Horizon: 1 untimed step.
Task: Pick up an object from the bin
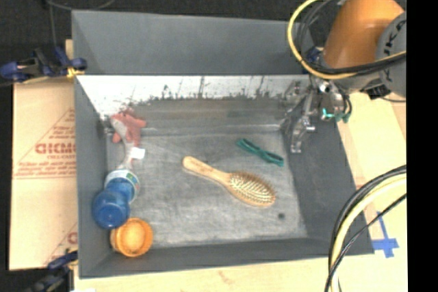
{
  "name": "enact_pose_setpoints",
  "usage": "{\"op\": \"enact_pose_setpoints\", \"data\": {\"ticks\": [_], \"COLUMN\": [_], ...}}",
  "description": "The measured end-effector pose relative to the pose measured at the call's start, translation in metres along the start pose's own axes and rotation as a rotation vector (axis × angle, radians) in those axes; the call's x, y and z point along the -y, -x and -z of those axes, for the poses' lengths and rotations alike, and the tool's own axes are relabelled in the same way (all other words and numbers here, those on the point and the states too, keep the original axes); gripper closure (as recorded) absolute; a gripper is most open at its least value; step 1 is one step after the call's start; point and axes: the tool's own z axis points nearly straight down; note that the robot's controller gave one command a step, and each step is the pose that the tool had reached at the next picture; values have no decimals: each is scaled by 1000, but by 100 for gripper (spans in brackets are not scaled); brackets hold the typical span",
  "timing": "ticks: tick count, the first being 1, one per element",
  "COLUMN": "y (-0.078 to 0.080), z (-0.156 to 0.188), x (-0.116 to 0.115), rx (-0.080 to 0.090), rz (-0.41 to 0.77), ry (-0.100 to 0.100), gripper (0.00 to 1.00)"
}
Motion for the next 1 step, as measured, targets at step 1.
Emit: {"op": "enact_pose_setpoints", "data": {"ticks": [1], "y": [0], "z": [-93], "x": [-38], "rx": [4], "rz": [51], "ry": [0], "gripper": [100]}}
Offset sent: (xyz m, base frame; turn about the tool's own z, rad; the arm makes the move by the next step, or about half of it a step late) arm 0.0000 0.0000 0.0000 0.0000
